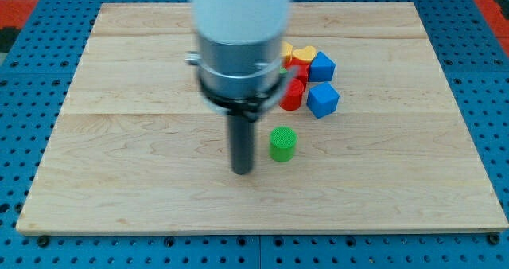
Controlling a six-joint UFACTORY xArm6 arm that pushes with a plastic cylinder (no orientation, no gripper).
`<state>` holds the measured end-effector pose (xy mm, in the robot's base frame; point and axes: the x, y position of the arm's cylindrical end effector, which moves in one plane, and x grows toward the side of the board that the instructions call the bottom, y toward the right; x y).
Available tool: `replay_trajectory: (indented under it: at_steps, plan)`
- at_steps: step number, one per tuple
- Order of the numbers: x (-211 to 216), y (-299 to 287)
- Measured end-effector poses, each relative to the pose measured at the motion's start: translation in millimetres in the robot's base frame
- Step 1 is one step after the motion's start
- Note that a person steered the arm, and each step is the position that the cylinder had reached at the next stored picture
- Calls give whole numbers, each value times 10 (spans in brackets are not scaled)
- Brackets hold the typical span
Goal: Push the green circle into a group of blocks
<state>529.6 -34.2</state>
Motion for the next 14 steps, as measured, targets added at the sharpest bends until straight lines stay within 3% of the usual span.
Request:
replay_trajectory:
  at_steps: [2, 3, 4, 6, 7, 8, 12, 13, 14]
  plan:
    - [-362, 1355]
    - [-40, 1284]
    - [-123, 1813]
    - [-842, 1841]
    - [-941, 1842]
    - [-950, 2475]
    - [-1312, 1661]
    - [-1301, 1900]
    - [-1298, 2507]
